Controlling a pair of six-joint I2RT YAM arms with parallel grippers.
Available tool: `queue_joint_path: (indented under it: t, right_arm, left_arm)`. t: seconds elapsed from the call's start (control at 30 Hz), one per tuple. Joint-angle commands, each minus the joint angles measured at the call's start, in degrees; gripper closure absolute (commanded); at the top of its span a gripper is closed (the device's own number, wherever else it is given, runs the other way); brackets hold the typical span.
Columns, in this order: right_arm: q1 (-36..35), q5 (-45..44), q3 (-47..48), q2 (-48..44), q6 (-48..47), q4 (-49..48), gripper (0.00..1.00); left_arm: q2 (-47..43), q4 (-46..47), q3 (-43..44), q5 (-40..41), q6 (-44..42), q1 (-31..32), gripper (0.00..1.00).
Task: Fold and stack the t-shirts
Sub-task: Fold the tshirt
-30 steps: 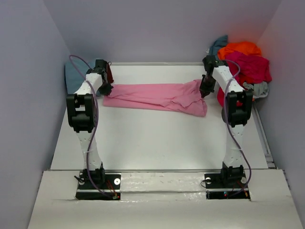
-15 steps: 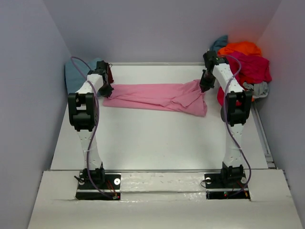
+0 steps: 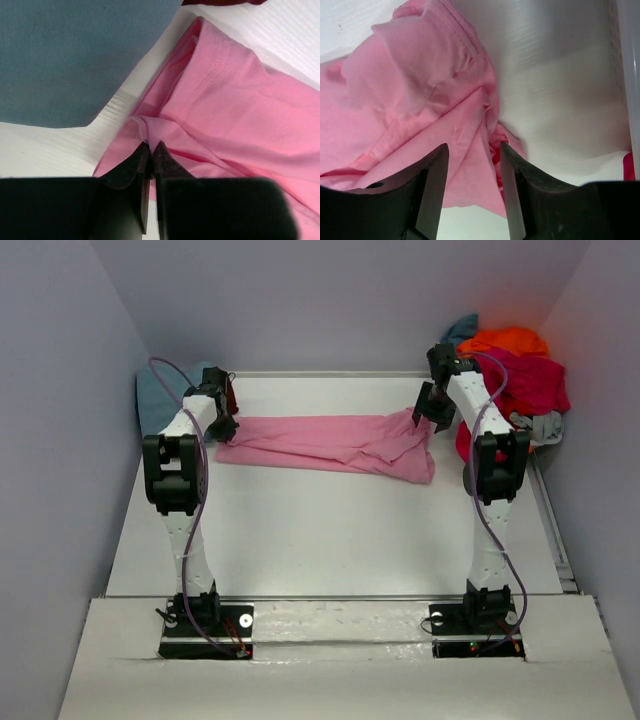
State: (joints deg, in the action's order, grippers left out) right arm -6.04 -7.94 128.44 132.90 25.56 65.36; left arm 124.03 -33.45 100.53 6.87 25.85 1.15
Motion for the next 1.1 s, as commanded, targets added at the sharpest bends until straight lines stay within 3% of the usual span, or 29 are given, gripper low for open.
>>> queue_joint_path:
  t: [0.0, 0.07, 0.17, 0.27, 0.53, 0.77, 0.97, 1.07]
  right_arm:
    - [0.2, -0.2, -1.3, -1.4, -0.4, -2.5, 0.34]
    - [0.2, -0.1, -2.4, -2.5, -0.7, -2.9, 0.28]
    - [0.2, 0.1, -3.1, -4.0, -1.0, -2.3, 0.27]
    - [0.2, -0.2, -6.0, -6.8, -1.0, -2.5, 0.27]
    - [-2.7, -0.5, -14.7, -18.0, -0.3, -3.1, 0.29]
    - [-4.5, 1.1, -18.0, -20.4, 0.3, -1.3, 0.31]
    - [-4.5, 3.4, -23.6, -22.7, 0.9, -3.6, 0.44]
    - [-5.0, 4.0, -24.3, -22.2, 0.9, -4.2, 0.58]
  left_arm:
    - [-2.6, 1.8, -0.3, 0.6, -1.2, 0.8, 0.74]
    - [-3.5, 2.9, -1.0, 0.8, -1.2, 0.8, 0.65]
    - [-4.4, 3.6, -1.7, 1.3, -1.1, 1.3, 0.34]
    - [-5.8, 3.8, -2.4, 2.4, -1.1, 1.9, 0.22]
    - [-15.9, 6.1, -7.6, 8.2, -1.5, 5.4, 0.18]
    - [-19.1, 4.1, -10.1, 9.6, -1.5, 6.8, 0.18]
    - [-19.2, 2.3, -12.2, 9.6, -1.2, 7.3, 0.18]
    - [-18.8, 1.7, -12.8, 9.5, -0.6, 7.8, 0.18]
